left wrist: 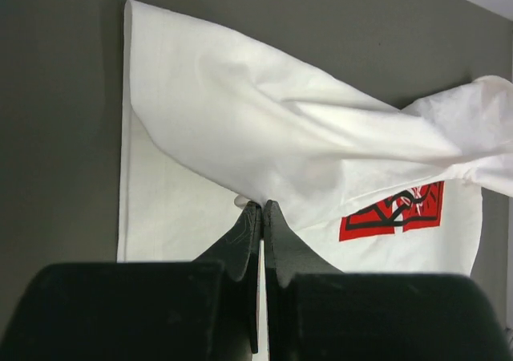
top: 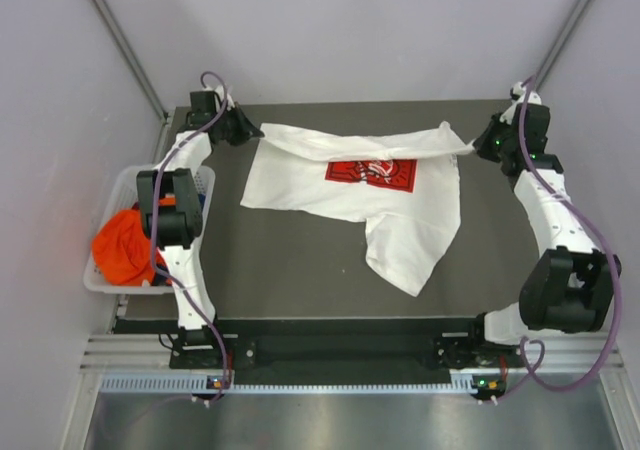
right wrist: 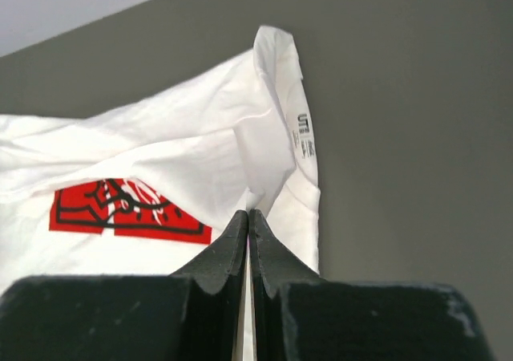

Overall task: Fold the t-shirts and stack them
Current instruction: Fold the tshirt

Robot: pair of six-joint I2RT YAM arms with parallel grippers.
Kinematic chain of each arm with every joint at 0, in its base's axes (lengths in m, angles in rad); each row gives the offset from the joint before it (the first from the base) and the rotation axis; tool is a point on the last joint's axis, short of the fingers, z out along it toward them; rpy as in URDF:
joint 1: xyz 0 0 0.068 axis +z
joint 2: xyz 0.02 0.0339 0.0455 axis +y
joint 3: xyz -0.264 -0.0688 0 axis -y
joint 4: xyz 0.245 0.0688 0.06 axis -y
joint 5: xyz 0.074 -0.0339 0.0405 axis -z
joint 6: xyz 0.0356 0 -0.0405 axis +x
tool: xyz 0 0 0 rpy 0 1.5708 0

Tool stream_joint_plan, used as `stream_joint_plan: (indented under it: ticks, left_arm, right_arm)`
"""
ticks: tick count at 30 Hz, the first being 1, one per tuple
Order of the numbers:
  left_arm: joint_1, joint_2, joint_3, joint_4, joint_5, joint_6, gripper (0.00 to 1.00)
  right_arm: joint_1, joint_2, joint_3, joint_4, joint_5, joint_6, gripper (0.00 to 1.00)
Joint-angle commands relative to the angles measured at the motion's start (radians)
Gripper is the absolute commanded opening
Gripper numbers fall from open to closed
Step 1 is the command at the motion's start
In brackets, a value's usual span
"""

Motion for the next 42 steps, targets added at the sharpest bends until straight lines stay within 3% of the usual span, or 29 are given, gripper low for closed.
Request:
stream_joint_plan:
  ticks: [1,9,20,27,30,35,40,42]
  left_arm:
    - [-0.001,-0.119,-0.023,0.049,-0.038,0.06,0.0]
    - [-0.001,-0.163,-0.073,0.01,-0.154,0.102,0.0]
    - [-0.014,-0.159,-0.147,-0.007,-0.19,0.119,0.0]
    - [-0.018,-0.175,-0.107,0.089,-0.198,0.024,0.0]
    - [-0.017,-0.134,-0.029,0.18,-0.191,-0.076,0.0]
    - [-0.018,0.031,0.137,0.343,-0.105,-0.254,0.0]
    - [-0.017,0.176,0.258,0.612,-0.085,-0.407,0.0]
    - [-0.017,0.246,0.325,0.647,-0.098,-0.424,0.0]
  right_arm:
    - [-0.013,-0.077,-0.073,0.027,0.0,0.036,0.0]
    - [-0.024,-0.185,-0.189,-0.01,0.121,0.058,0.0]
    - [-0.028,-0.265,-0.406,0.051,0.03,0.107,0.0]
    - [-0.034,-0.213,-0.283,0.096,0.046,0.122,0.0]
    - [-0.038,-0.148,-0.186,0.256,0.026,0.155,0.0]
    - [-0.038,0.046,-0.052,0.671,-0.065,0.168,0.0]
    - [-0.042,0.278,0.144,0.858,-0.127,0.13,0.0]
    - [-0.042,0.379,0.175,0.997,-0.152,0.142,0.0]
